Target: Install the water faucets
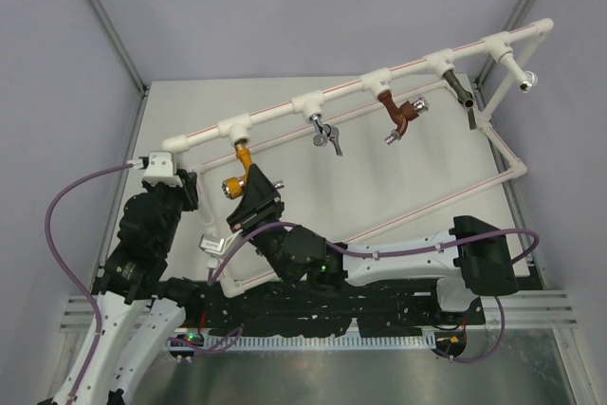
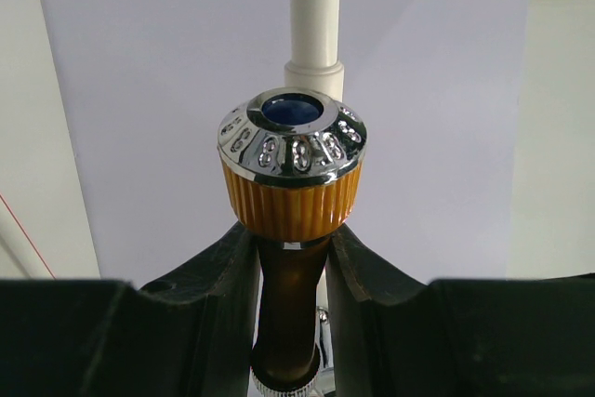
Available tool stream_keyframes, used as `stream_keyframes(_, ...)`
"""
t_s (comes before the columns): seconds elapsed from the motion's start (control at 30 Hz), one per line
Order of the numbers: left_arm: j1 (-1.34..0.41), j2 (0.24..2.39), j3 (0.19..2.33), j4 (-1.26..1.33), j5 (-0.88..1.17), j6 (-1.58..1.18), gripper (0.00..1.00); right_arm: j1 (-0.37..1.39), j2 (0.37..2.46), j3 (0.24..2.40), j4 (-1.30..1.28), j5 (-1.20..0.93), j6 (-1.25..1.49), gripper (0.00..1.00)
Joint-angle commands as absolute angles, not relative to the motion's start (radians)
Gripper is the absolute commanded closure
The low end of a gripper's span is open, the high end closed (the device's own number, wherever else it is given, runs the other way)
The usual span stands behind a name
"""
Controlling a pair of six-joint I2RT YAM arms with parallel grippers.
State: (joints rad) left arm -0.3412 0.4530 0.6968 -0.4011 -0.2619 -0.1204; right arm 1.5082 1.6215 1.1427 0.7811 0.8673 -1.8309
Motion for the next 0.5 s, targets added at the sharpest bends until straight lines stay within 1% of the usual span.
stream_keyframes(0.0,-0.399,0.459,0.658,-0.492,0.040,-0.155,1.00,1.494,1.572,1.200,0.787,0.841,-1.853,0.95)
stream_keyframes(0.47,-0.402,0.456,0.657,-0.500,0.014,-0.147,1.00,1.480,1.548,1.209,0.730,0.864,-1.870,0.95)
